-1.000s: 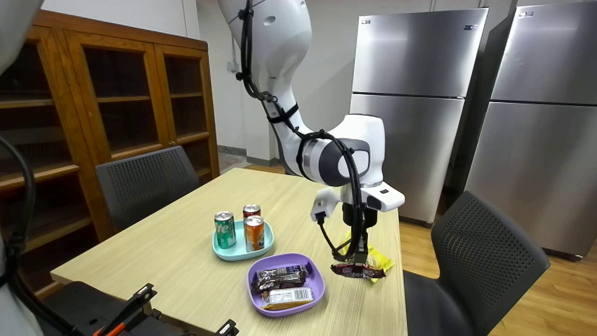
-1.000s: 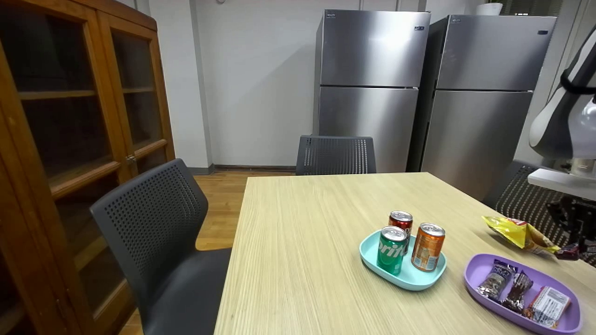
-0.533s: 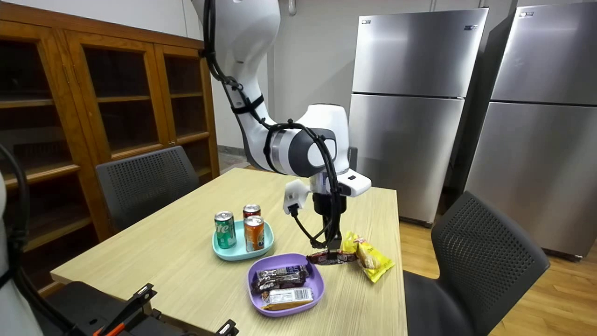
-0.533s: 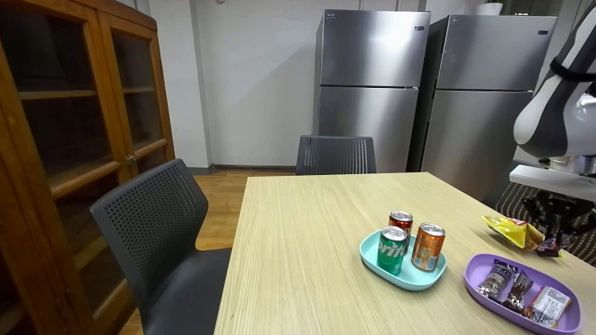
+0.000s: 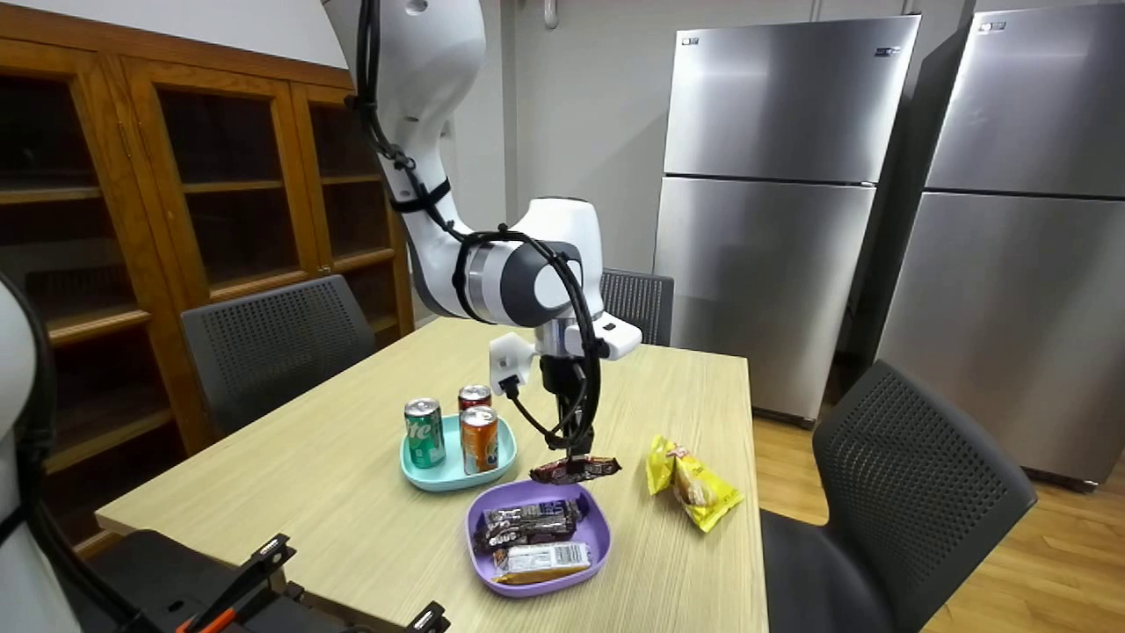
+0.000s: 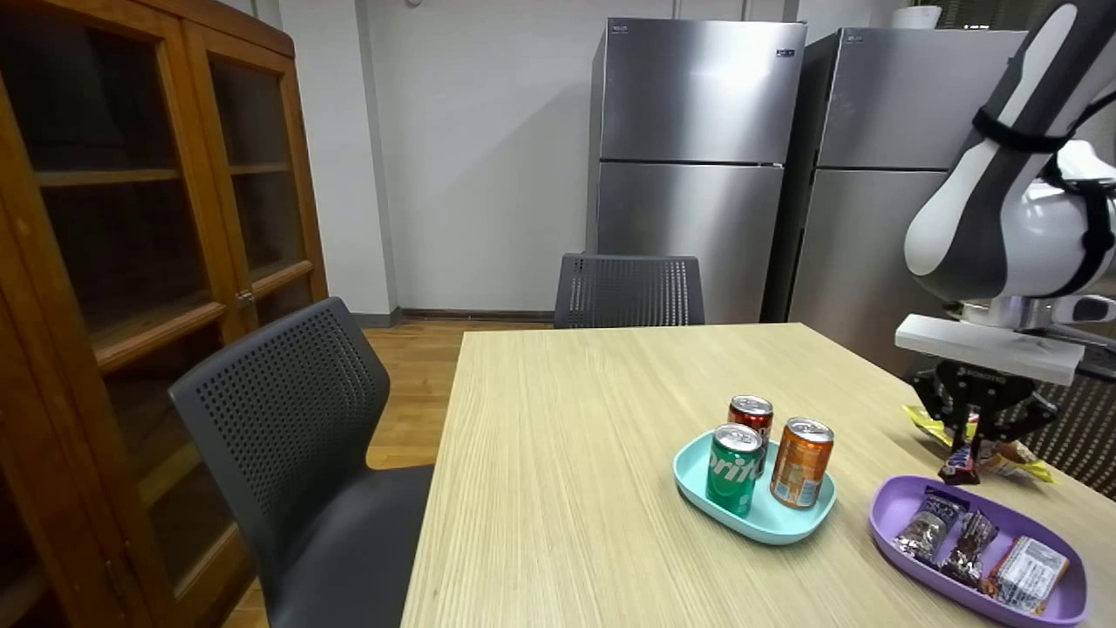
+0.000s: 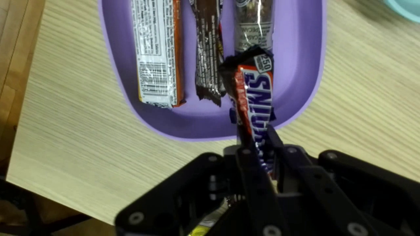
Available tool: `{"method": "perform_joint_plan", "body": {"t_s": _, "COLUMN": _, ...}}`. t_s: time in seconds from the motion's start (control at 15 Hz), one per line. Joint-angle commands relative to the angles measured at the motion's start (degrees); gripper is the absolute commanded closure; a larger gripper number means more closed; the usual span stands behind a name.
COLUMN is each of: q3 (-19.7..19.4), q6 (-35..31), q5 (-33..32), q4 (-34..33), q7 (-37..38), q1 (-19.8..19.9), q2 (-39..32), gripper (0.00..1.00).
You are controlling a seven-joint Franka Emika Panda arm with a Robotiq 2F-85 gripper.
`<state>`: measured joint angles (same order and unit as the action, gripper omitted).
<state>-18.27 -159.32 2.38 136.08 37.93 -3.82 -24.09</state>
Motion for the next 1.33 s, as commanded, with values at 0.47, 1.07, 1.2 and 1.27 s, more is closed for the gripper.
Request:
{"method": "perform_joint_plan", "body": {"t_s": 0.47, "q3": 4.4, "q6": -0.1, "q5": 1.7, "q4": 1.2, "q7": -0.9, "q1": -0.3, "q2": -0.6, "gripper": 0.97}}
{"method": "perform_joint_plan", "body": {"t_s": 1.07, "q3": 6.2, "q6": 0.0, "q5": 3.8, "q4": 0.7, "q7": -1.3, "q1": 0.2, "q2": -2.6, "gripper": 0.97}}
{"method": "perform_joint_plan", "body": {"t_s": 1.2, "q3": 6.1, "q6": 0.0, "q5": 4.3, "q4": 0.5, "q7": -0.8, "q1": -0.2, "q2": -3.1, "gripper": 0.97}}
{"method": "perform_joint_plan", "body": {"t_s": 1.27, "q3": 6.2, "q6": -0.1, "q5": 4.6, "q4": 0.5, "q7": -1.0, "q1": -0.1, "q2": -3.2, "gripper": 0.97}}
